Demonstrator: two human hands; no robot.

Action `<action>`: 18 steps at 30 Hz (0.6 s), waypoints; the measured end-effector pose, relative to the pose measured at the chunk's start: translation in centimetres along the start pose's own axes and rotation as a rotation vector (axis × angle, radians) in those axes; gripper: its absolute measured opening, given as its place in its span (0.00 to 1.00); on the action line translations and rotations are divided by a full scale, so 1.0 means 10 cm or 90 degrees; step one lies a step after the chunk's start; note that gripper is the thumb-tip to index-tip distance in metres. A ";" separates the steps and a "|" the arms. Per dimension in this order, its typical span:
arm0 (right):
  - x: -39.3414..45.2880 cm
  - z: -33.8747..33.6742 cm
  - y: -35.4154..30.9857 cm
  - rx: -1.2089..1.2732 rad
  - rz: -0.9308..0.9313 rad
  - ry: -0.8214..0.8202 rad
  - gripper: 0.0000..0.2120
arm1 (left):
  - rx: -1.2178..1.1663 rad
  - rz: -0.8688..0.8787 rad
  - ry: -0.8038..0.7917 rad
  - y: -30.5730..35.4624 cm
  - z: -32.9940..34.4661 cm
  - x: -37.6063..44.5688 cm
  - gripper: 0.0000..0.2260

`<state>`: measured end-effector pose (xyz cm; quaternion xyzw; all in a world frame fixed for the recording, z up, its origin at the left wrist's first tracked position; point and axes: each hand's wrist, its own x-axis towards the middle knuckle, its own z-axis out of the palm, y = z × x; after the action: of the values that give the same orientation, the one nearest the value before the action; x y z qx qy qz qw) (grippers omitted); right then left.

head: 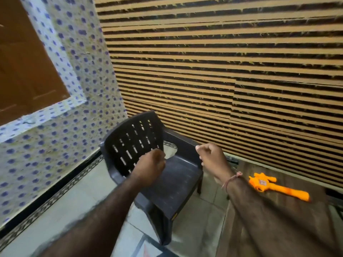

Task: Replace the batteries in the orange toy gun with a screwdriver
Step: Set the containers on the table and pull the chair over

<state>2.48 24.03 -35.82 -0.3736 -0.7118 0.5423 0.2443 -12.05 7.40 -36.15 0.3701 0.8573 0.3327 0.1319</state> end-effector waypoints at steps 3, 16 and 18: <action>0.26 0.07 0.11 0.043 0.061 0.057 0.11 | -0.018 0.031 -0.052 -0.09 0.09 0.46 0.06; 0.58 -0.13 0.25 0.168 0.157 0.438 0.15 | 0.041 0.337 -0.353 0.44 0.74 1.94 0.05; 0.44 -0.30 0.28 0.187 0.174 0.513 0.15 | 0.029 0.375 -0.391 0.72 0.98 1.94 0.03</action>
<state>2.82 29.63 -37.90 -0.6071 -0.4194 0.4760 0.4784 -16.90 29.70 -38.24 0.6841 0.6428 0.2118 0.2719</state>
